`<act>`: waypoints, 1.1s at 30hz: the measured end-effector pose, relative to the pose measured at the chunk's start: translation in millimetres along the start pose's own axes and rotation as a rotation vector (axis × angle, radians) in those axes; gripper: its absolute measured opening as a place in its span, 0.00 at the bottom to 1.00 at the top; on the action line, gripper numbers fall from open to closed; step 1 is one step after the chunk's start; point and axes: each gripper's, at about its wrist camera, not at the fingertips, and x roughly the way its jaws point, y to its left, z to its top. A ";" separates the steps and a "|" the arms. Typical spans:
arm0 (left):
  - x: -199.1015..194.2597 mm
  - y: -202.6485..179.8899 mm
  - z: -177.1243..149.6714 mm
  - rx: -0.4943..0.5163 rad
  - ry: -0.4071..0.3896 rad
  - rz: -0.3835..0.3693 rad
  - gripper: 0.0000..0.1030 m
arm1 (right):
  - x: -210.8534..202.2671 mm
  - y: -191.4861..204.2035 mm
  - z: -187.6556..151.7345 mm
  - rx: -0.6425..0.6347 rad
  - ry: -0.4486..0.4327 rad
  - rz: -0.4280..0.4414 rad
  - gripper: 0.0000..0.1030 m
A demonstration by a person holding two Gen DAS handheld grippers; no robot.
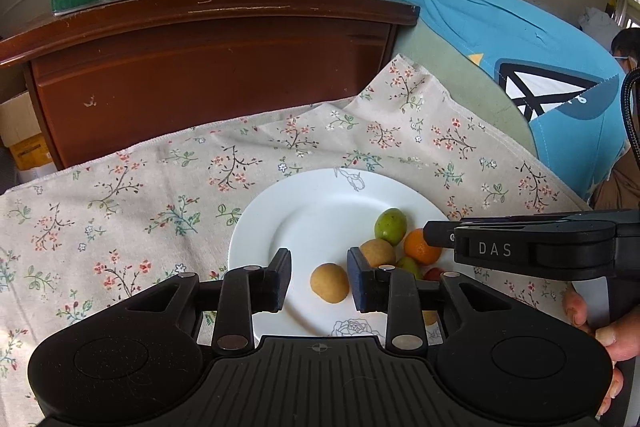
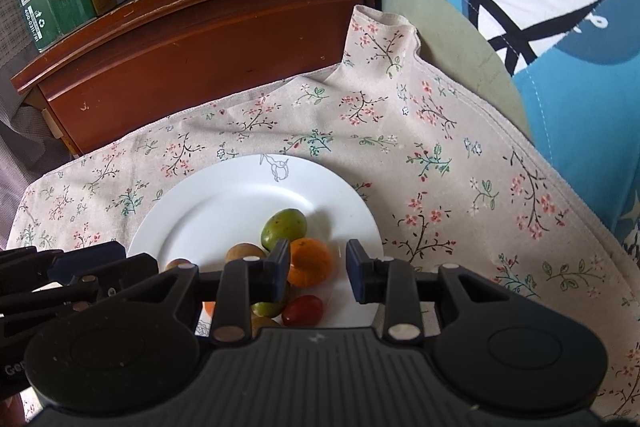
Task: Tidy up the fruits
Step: 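Carry the kiwi and tangerine onto the white plate and open both tools, then move both tools back to the loose fruit beside the plate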
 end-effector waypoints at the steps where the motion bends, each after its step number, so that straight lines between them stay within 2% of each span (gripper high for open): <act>1: -3.7 0.2 1.8 -0.006 -0.006 0.007 0.44 | -1.4 0.5 0.6 -0.001 -0.007 0.004 0.39; 2: -7.4 0.7 3.1 -0.010 -0.013 0.018 0.51 | -2.8 1.5 1.2 -0.004 -0.012 0.007 0.44; 3: -12.3 1.0 4.7 -0.011 -0.022 0.036 0.62 | -4.7 2.9 1.5 -0.010 -0.021 0.008 0.51; 6: -26.7 4.1 9.2 0.004 -0.033 0.061 0.65 | -11.4 9.6 2.6 -0.050 -0.056 0.001 0.58; 10: -44.7 20.5 13.8 -0.036 -0.006 0.109 0.74 | -21.5 19.8 1.1 -0.108 -0.078 0.013 0.63; 15: -67.2 46.8 12.1 -0.063 0.027 0.175 0.74 | -36.0 38.9 -11.7 -0.197 -0.078 0.052 0.70; 22: -97.4 80.2 0.9 -0.112 0.029 0.298 0.74 | -55.4 71.7 -33.3 -0.285 -0.071 0.165 0.71; 27: -99.7 103.4 -1.4 -0.176 0.050 0.303 0.75 | -64.5 94.2 -54.5 -0.381 -0.074 0.206 0.70; 30: -91.0 108.4 -9.4 -0.167 0.096 0.324 0.75 | -59.5 103.9 -64.3 -0.418 -0.039 0.248 0.69; 33: -82.7 113.3 -17.2 -0.178 0.129 0.304 0.75 | -50.8 111.1 -70.5 -0.448 -0.010 0.255 0.69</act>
